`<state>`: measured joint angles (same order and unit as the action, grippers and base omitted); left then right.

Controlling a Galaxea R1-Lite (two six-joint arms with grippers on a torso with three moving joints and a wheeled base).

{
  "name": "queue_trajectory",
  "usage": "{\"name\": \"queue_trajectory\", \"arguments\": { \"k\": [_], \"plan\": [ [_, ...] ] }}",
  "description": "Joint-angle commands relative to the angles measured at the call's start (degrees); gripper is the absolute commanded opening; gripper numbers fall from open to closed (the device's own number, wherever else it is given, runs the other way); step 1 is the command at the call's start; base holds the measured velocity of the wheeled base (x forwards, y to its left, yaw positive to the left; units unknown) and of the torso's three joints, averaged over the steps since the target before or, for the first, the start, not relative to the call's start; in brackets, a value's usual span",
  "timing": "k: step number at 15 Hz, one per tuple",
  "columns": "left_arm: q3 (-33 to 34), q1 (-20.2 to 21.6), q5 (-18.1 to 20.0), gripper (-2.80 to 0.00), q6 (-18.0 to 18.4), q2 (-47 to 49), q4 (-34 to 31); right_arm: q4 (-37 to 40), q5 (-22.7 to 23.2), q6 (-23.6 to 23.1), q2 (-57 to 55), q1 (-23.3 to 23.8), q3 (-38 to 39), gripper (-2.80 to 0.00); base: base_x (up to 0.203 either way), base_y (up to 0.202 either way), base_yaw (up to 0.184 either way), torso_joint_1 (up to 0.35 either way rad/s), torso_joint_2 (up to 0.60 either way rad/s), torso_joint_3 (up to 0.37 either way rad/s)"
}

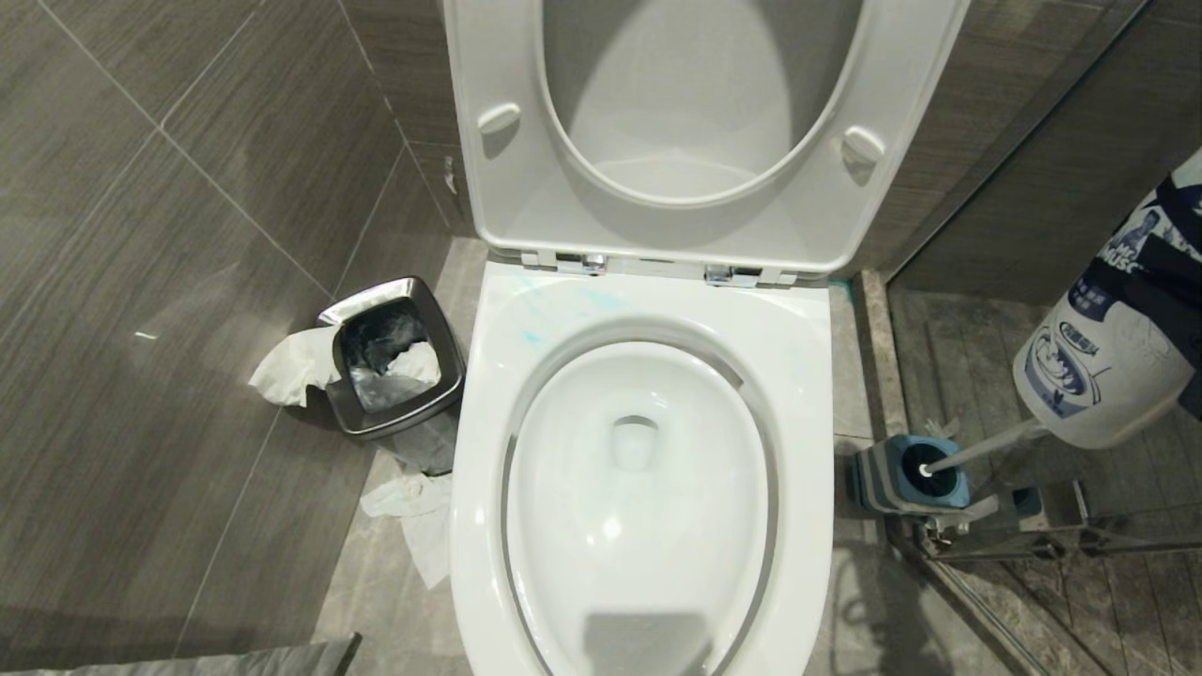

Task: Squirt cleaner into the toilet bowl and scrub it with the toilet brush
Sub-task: Pour in the cleaning agent

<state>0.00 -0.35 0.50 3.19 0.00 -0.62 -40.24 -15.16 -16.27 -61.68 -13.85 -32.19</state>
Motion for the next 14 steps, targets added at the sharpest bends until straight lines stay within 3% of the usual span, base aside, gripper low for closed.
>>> {"name": "queue_trajectory", "arguments": {
  "k": [1, 5, 14],
  "plan": [
    [0.09, -0.08, 0.03, -2.8, -0.03, 0.09, 0.01, -0.32, -6.9, -2.04, -3.4, -8.05, -0.65, -2.8, 0.0, 0.0, 0.0, 0.0, 0.0, 0.0],
    [0.09, 0.0, -0.23, -2.8, -1.55, 0.09, 0.09, -0.45, -11.61, -4.43, -8.57, -14.99, -5.35, -2.8, 0.0, 0.0, 0.0, 0.0, 0.0, 0.0],
    [0.09, 0.0, -0.23, -2.8, -1.79, 0.09, 0.18, -0.15, -12.03, -13.53, -12.33, -25.98, -6.08, -2.8, 0.0, 0.0, 0.0, 0.0, 0.0, 0.0]
  ]
}}
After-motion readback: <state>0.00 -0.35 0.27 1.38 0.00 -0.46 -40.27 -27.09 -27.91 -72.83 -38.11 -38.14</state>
